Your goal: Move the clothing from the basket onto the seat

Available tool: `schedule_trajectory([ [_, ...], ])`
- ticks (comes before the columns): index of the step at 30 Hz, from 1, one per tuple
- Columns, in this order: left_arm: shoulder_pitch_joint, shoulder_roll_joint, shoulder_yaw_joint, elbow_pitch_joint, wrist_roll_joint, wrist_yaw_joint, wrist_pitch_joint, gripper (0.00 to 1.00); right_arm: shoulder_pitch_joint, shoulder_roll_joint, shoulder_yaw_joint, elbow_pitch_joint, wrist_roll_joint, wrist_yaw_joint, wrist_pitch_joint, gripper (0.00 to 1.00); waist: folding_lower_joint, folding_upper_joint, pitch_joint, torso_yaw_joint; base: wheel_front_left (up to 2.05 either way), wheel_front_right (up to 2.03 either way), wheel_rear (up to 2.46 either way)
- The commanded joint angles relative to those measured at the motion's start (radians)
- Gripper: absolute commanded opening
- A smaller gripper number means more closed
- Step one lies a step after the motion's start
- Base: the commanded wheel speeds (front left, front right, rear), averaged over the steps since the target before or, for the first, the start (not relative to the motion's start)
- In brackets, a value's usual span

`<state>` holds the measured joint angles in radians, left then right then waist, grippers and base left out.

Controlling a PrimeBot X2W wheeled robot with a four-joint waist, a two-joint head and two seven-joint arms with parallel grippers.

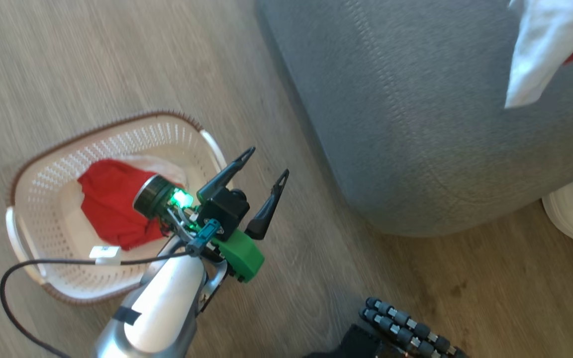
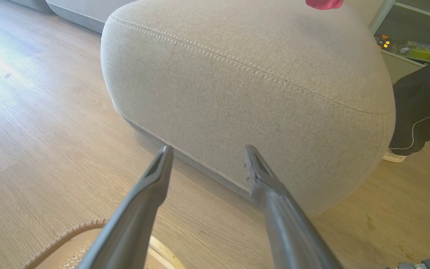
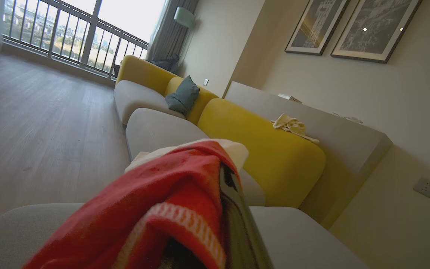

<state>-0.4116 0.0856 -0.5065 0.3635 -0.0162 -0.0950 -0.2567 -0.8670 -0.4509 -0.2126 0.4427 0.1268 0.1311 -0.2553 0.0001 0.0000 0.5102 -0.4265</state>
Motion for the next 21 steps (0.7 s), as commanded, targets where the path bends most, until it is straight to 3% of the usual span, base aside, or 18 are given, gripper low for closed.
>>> schedule_trajectory([
  [1, -0.018, 0.006, 0.020, -0.027, 0.009, -0.002, -0.005, 1.00, -0.058, -0.047, -0.007, 0.025, 0.028, 0.000, -0.006, 0.00, -0.0001, 0.0000, 0.044, 0.020, 0.00, 0.00, 0.00],
  [10, -0.053, 0.013, 0.003, -0.025, 0.018, 0.005, -0.005, 1.00, -0.271, -0.138, -0.064, 0.367, 0.033, 0.000, -0.006, 0.00, -0.0001, 0.0000, 0.119, 0.080, 0.00, 0.00, 0.00],
  [21, -0.069, 0.016, -0.002, -0.035, 0.014, 0.030, -0.005, 1.00, -0.407, -0.147, -0.149, 0.582, -0.016, 0.000, -0.006, 0.00, -0.0001, 0.0000, 0.183, 0.141, 0.00, 0.00, 0.00],
])
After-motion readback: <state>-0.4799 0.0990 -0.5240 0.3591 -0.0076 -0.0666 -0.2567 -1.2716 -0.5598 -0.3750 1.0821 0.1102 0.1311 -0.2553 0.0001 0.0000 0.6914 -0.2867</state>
